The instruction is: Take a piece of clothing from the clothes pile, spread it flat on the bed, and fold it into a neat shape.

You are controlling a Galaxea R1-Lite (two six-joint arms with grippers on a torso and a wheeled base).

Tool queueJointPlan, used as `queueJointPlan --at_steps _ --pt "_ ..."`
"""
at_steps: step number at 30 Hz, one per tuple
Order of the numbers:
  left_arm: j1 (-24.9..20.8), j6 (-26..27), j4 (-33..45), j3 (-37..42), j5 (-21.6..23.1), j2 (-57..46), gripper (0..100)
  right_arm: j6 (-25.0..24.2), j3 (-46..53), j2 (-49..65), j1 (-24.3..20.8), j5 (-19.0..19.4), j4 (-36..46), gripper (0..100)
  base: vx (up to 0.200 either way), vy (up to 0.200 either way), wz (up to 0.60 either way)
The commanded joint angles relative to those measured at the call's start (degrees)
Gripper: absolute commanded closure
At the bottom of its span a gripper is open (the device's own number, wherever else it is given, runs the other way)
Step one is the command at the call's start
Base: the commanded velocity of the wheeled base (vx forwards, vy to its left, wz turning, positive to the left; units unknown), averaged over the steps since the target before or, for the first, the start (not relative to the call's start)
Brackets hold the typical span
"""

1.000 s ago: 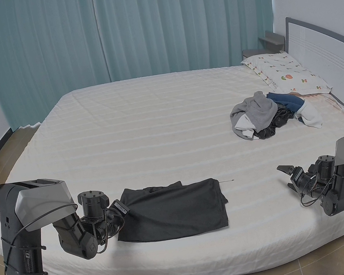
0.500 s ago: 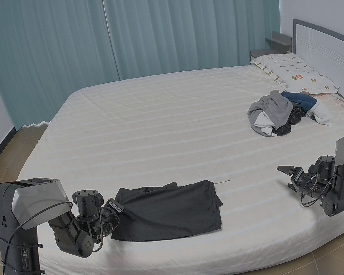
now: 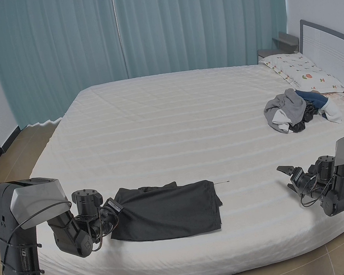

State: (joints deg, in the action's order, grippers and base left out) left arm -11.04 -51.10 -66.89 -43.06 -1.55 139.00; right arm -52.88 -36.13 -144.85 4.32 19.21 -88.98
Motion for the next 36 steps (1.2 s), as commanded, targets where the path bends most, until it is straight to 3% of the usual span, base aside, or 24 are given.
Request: queueJointPlan --at_steps 1,7,17,18,28,36 --pt "0.0 -0.3 0.1 0.1 0.0 -0.3 100 0.1 0.0 -0.1 0.0 -0.1 -0.6 0 0.000 0.200 0.00" --pt "-0.4 -0.8 0.4 1.3 0.4 -1.2 100 0.1 0.0 -0.1 -0.1 -0.1 -0.6 0 0.000 0.200 0.00" --pt "-0.6 -0.8 0.4 1.8 0.6 -1.3 100 0.1 0.0 -0.1 -0.1 -0.1 -0.6 0 0.000 0.000 0.00" --pt "-0.7 -0.8 0.4 1.8 0.6 -1.3 0 0.1 0.0 -0.1 -0.1 -0.1 -0.6 0 0.000 0.000 0.00" --pt "-0.5 -0.9 0.4 2.3 0.7 -1.9 0 0.0 0.0 -0.1 -0.1 -0.2 -0.7 0 0.000 0.000 0.00" --pt "2.9 -3.6 0.4 1.9 1.1 -3.6 0 -0.1 1.1 0.4 -0.1 -0.4 -0.7 0 0.000 0.000 0.00"
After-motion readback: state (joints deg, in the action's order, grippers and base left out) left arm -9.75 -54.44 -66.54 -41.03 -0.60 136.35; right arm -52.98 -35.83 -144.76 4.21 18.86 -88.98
